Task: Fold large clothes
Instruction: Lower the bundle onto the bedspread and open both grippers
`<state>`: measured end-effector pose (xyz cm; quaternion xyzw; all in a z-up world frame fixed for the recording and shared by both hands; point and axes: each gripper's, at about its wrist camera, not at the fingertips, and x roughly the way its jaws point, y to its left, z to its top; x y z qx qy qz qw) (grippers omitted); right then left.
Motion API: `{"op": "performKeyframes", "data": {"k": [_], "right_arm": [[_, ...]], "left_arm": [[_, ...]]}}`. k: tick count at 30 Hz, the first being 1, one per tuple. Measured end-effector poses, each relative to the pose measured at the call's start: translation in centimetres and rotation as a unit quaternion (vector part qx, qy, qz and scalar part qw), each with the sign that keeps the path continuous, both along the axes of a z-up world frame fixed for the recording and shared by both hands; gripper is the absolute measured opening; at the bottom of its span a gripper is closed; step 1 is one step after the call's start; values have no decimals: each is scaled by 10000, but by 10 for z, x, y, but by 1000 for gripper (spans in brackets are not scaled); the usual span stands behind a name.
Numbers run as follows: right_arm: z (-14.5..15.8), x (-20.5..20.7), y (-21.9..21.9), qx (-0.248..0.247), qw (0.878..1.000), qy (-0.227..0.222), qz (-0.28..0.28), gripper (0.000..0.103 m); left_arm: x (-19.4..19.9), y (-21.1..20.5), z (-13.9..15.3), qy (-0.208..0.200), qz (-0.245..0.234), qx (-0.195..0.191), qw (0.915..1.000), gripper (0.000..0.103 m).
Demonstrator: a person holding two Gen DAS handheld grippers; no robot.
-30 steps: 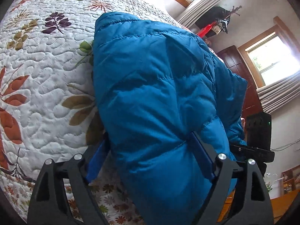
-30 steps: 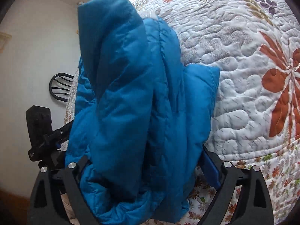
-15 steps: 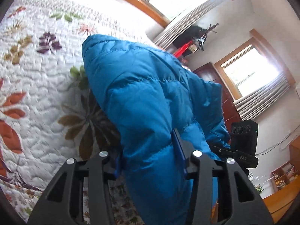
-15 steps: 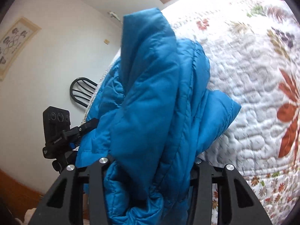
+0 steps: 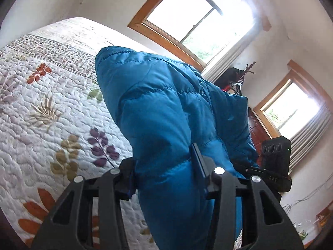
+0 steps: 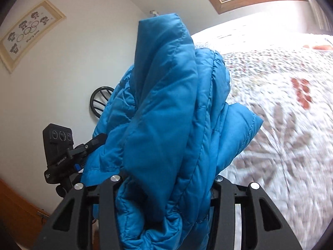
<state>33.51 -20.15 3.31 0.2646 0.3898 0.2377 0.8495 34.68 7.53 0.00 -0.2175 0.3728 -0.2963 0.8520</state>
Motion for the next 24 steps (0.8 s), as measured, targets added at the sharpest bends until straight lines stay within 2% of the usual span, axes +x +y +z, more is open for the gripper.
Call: {"op": "performKeyframes", "data": {"k": [4,7,9,12,18,21,22,24], "right_arm": [[-25,58,15,52,9998,184,69,45],[-55,89,21,52,9989,474,41,45],[-81,105,22,83,9969,785,-37,47],[-103,108,16,459,9952,860,-64,50],[-93,94,15,257,9941,1040,-139,65],[-75,82,10,22,9950,981,-198,71],[-71,78,8,7,9951,964,-216,71],[-65,64,1,31,9954,918,-255,72]], "left_arm": [[47,16,-17,173,262,180,9993,45],[83,24,-42,448,359,348,9977,45],[101,23,-64,719,368,603,9949,48],[102,25,-74,486,277,754,9956,53],[91,25,-59,643,441,1162,9902,62],[70,28,-43,526,579,1462,9862,66],[61,28,-38,457,580,1510,9858,70],[40,27,-31,361,603,1655,9837,73]]}}
